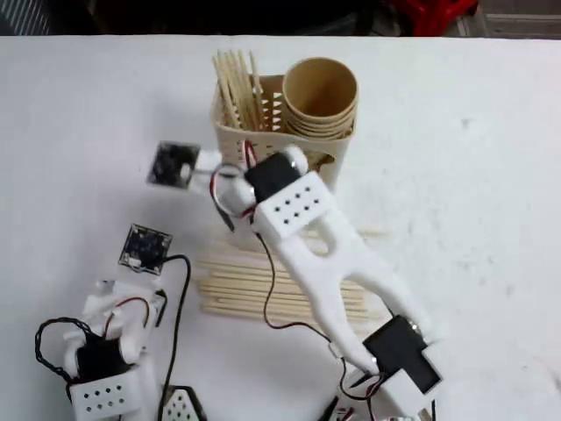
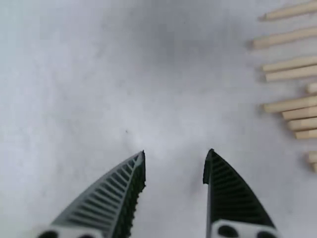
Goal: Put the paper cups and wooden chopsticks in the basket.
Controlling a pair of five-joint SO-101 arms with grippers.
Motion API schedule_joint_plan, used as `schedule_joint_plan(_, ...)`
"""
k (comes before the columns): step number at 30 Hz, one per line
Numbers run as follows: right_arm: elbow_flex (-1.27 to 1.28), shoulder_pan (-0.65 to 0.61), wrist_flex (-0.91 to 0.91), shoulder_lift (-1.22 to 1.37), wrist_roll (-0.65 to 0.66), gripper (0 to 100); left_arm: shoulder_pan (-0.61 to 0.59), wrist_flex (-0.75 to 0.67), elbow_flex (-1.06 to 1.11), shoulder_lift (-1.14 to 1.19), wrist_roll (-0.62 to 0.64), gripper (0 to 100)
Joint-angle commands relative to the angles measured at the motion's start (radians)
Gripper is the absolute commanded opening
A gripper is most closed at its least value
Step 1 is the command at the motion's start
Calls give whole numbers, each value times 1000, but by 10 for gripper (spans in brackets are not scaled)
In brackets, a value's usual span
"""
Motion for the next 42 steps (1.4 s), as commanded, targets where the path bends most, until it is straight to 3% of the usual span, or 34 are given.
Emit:
schedule_joint_plan(1,192,27,-193,-41,40,163,-12,6,-2,-5,-9,199)
schedule_joint_plan(10,453,160,-562,-30,117,163,-12,6,-2,-5,-9,199)
schedule_joint_plan(15,525,182,-676,-28,163,163,-12,6,-2,-5,-9,199)
schedule_joint_plan(33,420,199,-713,214,166,158,-12,6,-2,-5,-9,199)
schedule_joint_plan(38,422,199,-708,222,158,16,-12,6,-2,-5,-9,199)
schedule_joint_plan(42,407,197,-659,216,107,13,-12,6,-2,-5,-9,199)
